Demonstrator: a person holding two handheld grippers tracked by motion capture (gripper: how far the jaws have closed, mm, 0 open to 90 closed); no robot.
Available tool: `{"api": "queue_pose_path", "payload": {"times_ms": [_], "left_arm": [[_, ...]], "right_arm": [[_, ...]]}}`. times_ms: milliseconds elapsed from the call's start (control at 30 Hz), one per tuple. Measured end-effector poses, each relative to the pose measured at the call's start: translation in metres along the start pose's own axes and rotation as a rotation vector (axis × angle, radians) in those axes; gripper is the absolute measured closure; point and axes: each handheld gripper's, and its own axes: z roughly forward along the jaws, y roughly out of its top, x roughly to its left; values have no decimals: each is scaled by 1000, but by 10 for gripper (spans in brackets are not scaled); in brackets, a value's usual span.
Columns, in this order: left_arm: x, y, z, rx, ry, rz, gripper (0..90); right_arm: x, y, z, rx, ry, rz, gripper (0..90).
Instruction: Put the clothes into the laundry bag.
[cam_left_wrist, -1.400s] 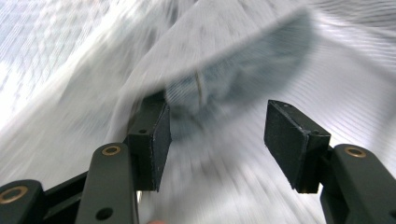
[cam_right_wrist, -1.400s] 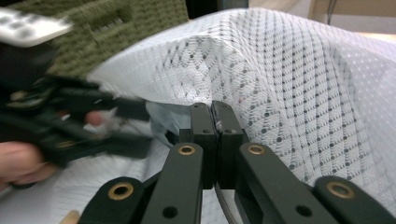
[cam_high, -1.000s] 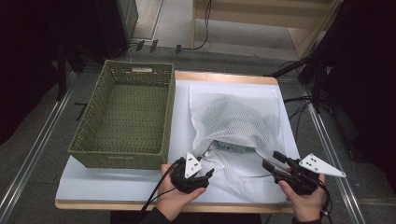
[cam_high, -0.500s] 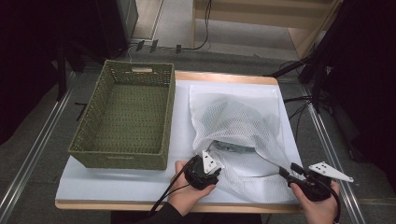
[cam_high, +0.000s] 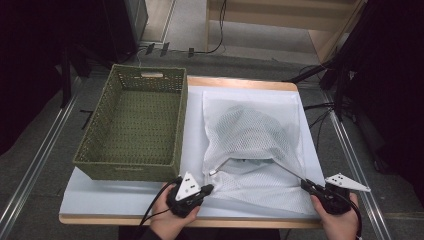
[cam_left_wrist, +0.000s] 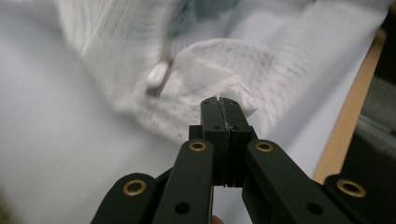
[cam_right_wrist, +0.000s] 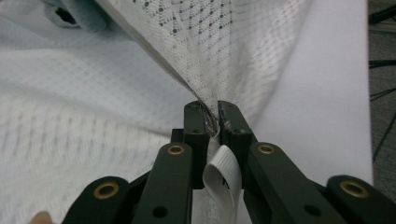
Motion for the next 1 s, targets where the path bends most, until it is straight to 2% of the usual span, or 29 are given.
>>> {"api": "queue_pose_path", "payload": {"times_ms": [67,100,133,167,233,300,333,400,467,533,600,633,667,733,767,800,833,867,933,967,1000], "left_arm": [[2,-12,-9,49,-24,-35,900],[0,-14,-12,54,-9,-31,894],[-2,-16,-17,32,11,-28,849],[-3,-14,-22,1,21,-44,764],[-4,-7,-29,-57,28,-72,613],[-5,6,-28,-105,48,-70,557],[-5,12,-24,-105,53,-75,527],[-7,21,-10,-86,74,-73,503],[-8,30,11,-70,129,-49,473],[-7,35,25,-55,172,-26,444],[-3,36,42,-14,180,-26,435],[-3,35,48,9,173,-22,426],[-2,33,53,35,184,-7,416],[1,28,59,67,195,-1,406],[3,27,62,88,194,-20,405],[6,27,62,94,189,-46,402],[7,28,62,92,189,-54,421],[7,27,62,93,195,-41,457],[5,27,60,103,169,14,622],[5,26,59,100,148,26,754],[4,25,57,96,150,38,827]], "right_arm": [[-4,-1,1,9,-9,15,825],[-4,-2,2,16,-6,20,808],[-4,-2,2,14,-14,20,784],[-3,-2,1,-3,-21,19,738],[-1,0,-6,-60,22,24,681],[3,4,-14,-117,32,19,636],[6,8,-19,-153,46,2,624],[14,13,-22,-176,56,-30,624],[19,15,-21,-187,64,-58,617],[25,16,-17,-197,34,-98,593],[26,16,-19,-230,15,-110,548],[25,17,-21,-243,28,-105,534],[24,18,-21,-237,54,-99,520],[21,18,-13,-171,92,-95,449],[21,17,-6,-127,107,-99,431],[22,15,1,-79,102,-106,433],[23,13,8,-40,66,-121,468],[24,12,13,-12,34,-129,542],[21,11,16,10,36,-129,736],[20,11,15,6,32,-126,800],[18,11,12,-2,33,-119,843]]}}
